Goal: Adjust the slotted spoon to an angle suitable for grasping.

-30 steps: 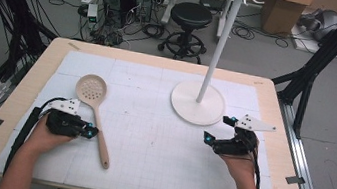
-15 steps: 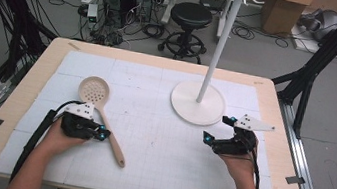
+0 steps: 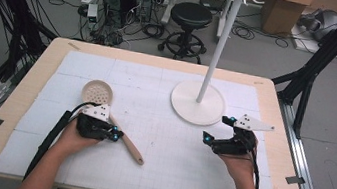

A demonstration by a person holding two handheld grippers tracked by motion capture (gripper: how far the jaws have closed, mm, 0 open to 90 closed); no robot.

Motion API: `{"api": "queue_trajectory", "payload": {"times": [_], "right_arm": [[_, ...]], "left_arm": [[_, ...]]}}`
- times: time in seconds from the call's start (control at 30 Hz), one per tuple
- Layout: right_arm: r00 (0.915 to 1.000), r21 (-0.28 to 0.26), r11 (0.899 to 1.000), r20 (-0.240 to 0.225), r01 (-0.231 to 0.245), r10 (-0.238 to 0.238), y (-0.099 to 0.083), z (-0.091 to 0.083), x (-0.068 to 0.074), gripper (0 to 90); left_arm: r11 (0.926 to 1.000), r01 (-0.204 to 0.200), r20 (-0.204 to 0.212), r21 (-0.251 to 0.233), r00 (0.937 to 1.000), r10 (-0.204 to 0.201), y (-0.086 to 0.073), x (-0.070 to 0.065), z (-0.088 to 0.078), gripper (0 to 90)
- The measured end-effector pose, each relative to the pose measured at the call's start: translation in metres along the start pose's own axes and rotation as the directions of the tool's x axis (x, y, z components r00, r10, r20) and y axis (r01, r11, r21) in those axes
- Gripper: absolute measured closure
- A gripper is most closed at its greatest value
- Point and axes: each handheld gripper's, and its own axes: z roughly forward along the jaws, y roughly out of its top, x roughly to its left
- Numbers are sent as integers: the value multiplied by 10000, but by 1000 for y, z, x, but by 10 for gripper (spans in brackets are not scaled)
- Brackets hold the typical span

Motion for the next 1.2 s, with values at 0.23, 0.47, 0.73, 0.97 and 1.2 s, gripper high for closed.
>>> {"api": "queue_trajectory", "payload": {"times": [0.23, 0.47, 0.73, 0.97, 1.2], "right_arm": [[10000, 49, 10000, -34, 12, -12, 0, 3, 1, 20], [10000, 46, 10000, 40, -10, 10, 0, 3, 2, 20], [10000, 72, 10000, -2, -7, 7, 0, 4, 2, 20], [10000, 52, 10000, -9, -30, 30, 0, 3, 2, 20], [10000, 43, 10000, -28, -12, 12, 0, 2, 2, 20]], "left_arm": [[9903, 670, -1239, -1220, 9889, -822, 4, 17, -17, 896], [9695, 1896, -2232, -1554, 9493, -2214, -5, 37, -18, 898], [9765, 2095, -2956, -513, 9308, -2152, 2, 45, -8, 899], [9682, 2501, -3390, -47, 9105, -2369, -2, 52, -7, 898], [9698, 2434, -3526, 136, 9088, -2232, -2, 48, -10, 898]]}}
